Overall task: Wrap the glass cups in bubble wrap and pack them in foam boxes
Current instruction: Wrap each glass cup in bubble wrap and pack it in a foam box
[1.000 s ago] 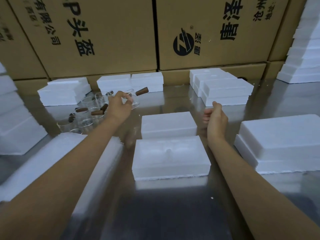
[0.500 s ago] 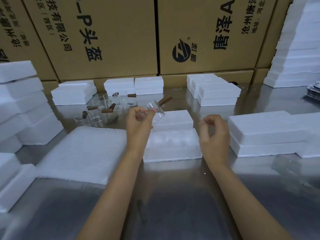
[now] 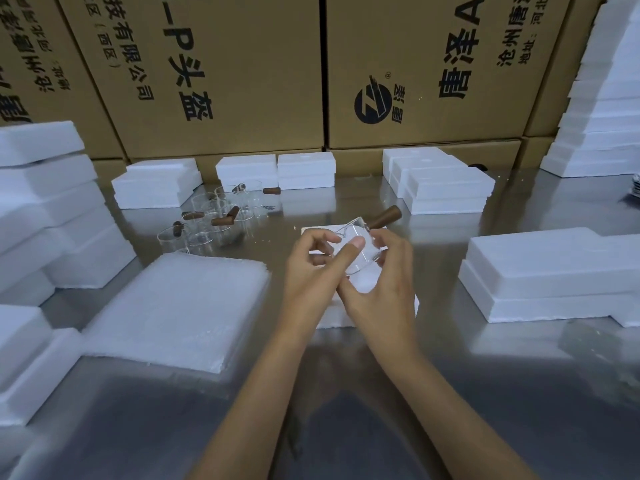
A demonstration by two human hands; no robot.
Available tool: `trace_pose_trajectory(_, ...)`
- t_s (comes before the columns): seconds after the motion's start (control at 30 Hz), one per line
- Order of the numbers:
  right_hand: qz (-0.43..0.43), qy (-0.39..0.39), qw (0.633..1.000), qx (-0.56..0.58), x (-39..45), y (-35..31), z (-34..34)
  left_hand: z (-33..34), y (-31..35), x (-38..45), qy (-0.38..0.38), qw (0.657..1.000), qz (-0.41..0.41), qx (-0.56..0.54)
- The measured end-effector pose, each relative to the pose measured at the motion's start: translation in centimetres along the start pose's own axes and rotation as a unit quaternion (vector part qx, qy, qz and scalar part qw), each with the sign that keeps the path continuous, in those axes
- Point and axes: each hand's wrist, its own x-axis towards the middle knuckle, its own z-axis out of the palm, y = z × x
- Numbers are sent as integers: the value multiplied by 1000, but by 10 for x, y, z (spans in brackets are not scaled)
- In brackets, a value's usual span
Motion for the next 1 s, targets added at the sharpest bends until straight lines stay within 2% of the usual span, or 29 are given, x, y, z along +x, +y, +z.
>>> trace_pose_trajectory(0.2,25,-13,1000,6,30,-6,7,-4,-3,2,14,999,5,-36)
trace_pose_trajectory(0.4,62,-5,996,70,15,-11,22,-11,-4,7,-18,998,-15,-62)
trace_pose_trajectory(0.67,76,-38,987,134,16,-9,15,-17,0,14,-44,991,-61,-113)
trace_pose_trajectory(0.77,137,-55,968,202,20,-11,12,-18,3,12,-63,989,-70,-117)
trace_pose_trajectory(0.87,215,-76,931,284,25,-11,8,-18,5,10,-99,984,-85,-123)
trace_pose_trajectory(1.0,250,-117,894,352,27,-15,3,-18,4,8,-123,982,-73,-122)
